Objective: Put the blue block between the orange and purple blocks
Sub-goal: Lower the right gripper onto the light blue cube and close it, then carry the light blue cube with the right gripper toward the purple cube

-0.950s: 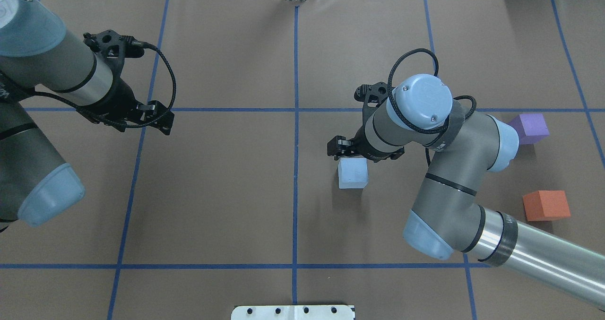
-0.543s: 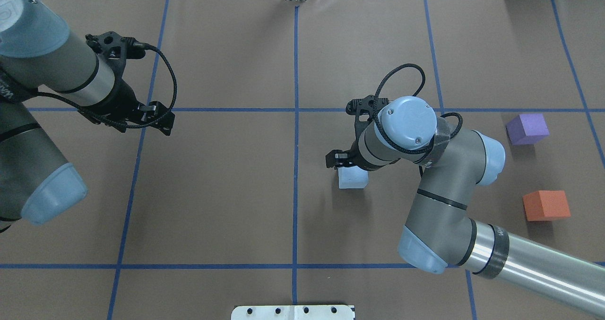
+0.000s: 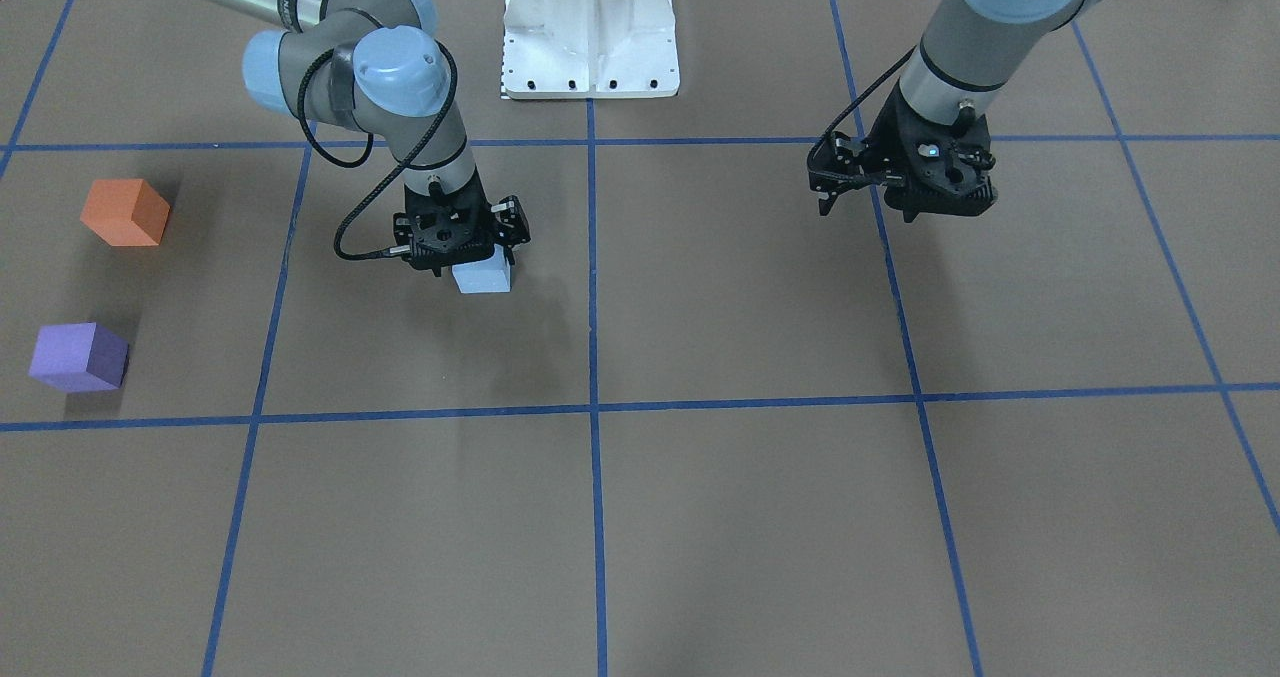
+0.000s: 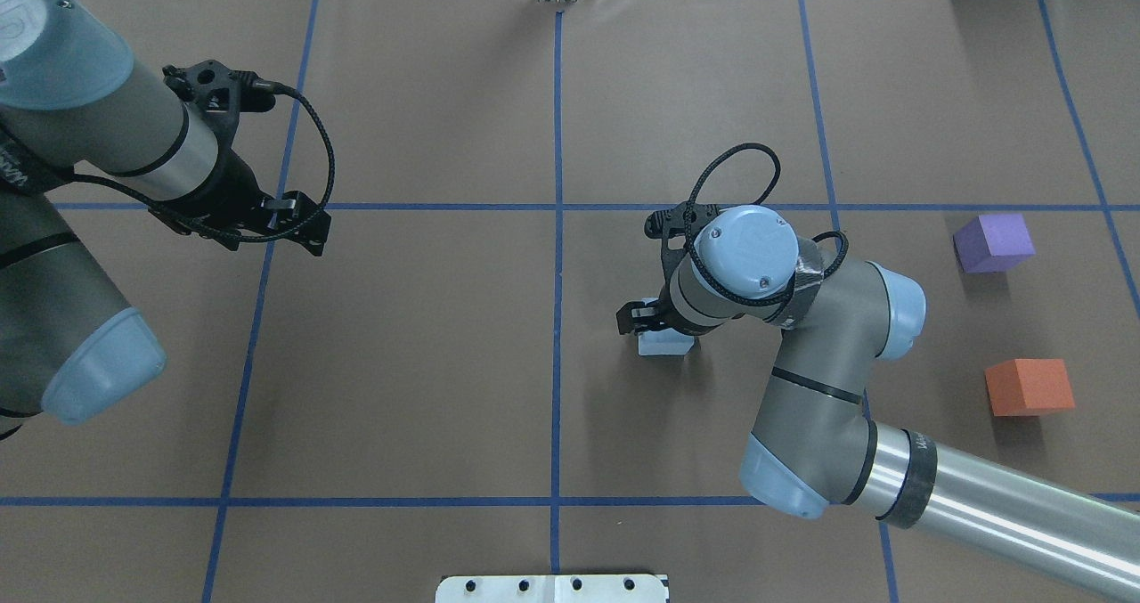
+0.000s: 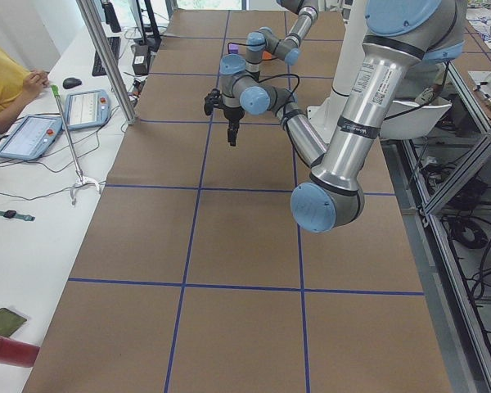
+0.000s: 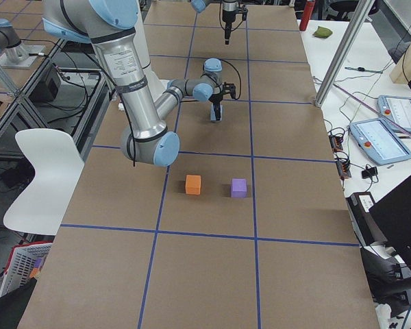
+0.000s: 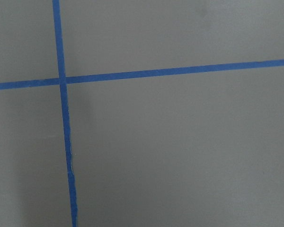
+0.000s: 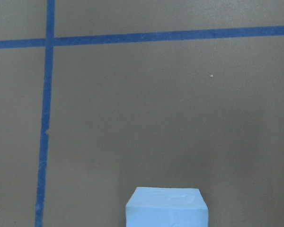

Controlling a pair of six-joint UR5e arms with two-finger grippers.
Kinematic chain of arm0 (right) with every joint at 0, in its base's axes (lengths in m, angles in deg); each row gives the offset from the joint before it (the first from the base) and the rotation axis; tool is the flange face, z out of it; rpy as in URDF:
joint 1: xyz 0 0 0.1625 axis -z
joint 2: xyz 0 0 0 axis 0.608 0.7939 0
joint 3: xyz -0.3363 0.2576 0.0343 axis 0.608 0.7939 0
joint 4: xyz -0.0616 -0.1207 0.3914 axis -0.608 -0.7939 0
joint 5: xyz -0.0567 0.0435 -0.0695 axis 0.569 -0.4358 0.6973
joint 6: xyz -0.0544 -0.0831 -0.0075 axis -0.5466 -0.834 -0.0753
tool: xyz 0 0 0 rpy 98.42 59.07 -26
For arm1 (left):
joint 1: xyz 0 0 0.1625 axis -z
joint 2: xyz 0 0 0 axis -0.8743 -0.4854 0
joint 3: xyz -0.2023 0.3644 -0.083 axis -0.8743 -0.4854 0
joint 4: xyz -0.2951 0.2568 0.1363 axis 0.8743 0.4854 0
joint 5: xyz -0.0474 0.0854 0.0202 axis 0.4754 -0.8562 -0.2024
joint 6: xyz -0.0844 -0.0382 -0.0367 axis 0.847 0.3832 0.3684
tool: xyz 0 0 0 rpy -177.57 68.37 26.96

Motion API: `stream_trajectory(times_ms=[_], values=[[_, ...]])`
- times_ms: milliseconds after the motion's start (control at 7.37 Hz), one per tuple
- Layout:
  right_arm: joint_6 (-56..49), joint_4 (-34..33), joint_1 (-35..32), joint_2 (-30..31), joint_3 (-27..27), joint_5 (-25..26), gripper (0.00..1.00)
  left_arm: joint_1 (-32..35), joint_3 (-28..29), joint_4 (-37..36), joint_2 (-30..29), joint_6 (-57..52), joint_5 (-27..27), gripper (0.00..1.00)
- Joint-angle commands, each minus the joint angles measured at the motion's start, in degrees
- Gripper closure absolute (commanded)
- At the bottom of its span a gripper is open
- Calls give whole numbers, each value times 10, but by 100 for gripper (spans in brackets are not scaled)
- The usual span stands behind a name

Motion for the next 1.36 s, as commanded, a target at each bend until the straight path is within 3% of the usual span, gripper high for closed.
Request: stream_trajectory(times_ms=[0, 136, 271, 543, 814, 1086, 1221], values=[[5, 14, 2, -2, 8, 0, 68, -1, 0, -1, 0, 2, 1, 0], [4, 15, 2, -3, 3, -1, 100, -1, 0, -1, 0, 2, 1, 0], [3, 7, -14, 1, -32, -6, 100, 0, -1, -1, 1, 0, 1, 0], [-20, -23, -106, 73, -108, -96, 100, 6, -2, -1, 1, -6, 1, 0], [-165, -19, -176, 221, -181, -131, 100, 20, -26, -2, 47, -28, 1, 0], [-234, -8, -267, 314, -181, -194, 100, 72, -54, -2, 122, -128, 18, 0], [-247, 17, -274, 350, -163, -193, 100, 92, -55, -2, 146, -173, 24, 0]])
